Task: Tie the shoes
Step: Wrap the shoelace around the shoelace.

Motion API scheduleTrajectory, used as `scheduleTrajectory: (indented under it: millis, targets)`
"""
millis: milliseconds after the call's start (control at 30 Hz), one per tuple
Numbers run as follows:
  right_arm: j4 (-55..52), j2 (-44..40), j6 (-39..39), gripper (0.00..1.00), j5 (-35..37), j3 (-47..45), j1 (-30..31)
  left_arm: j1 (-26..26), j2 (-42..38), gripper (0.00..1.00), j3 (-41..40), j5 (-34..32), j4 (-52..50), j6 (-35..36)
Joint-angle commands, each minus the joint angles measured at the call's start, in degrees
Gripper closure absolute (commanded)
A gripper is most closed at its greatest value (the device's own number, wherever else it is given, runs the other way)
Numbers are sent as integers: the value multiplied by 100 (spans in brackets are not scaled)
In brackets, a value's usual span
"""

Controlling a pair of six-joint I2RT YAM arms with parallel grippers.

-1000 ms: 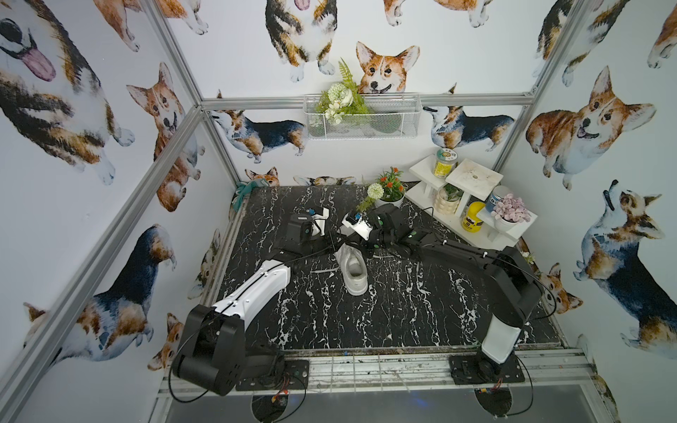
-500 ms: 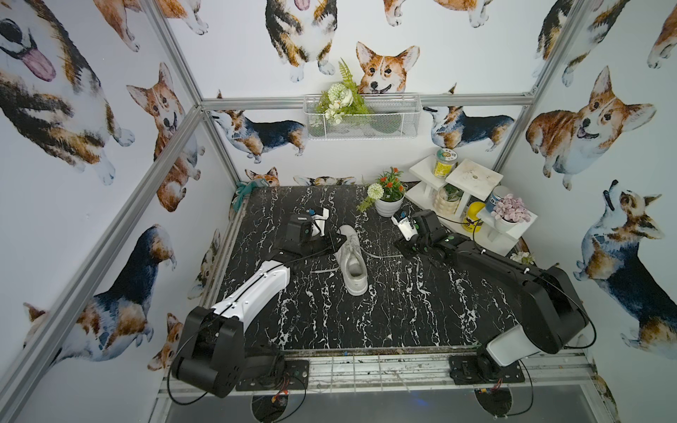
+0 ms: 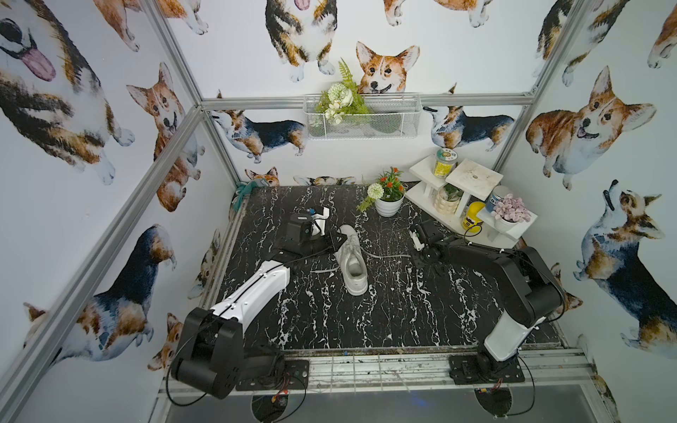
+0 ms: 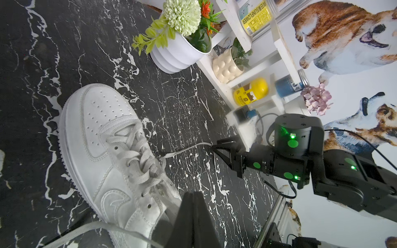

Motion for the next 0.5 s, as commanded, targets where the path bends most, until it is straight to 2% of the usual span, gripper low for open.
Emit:
scheduleTrajectory:
  millis: [0,133,200,333,467]
  targets:
    - [40,93,102,71,18,31,-9,-4,-24,100,77,22,9,94]
    - [73,189,93,84,-7,-14,-4,-1,-28,100,93,9,3,110]
    - [72,240,84,98,-120,16,-10,1,-24,100,108,16,-3,119]
    - [-109,122,110,100,-421,339,6,-4,-32,100,112,34,11,125]
    - [-92,-350,128,100,-812,952,220,-13,-60,100,104,56,46,129]
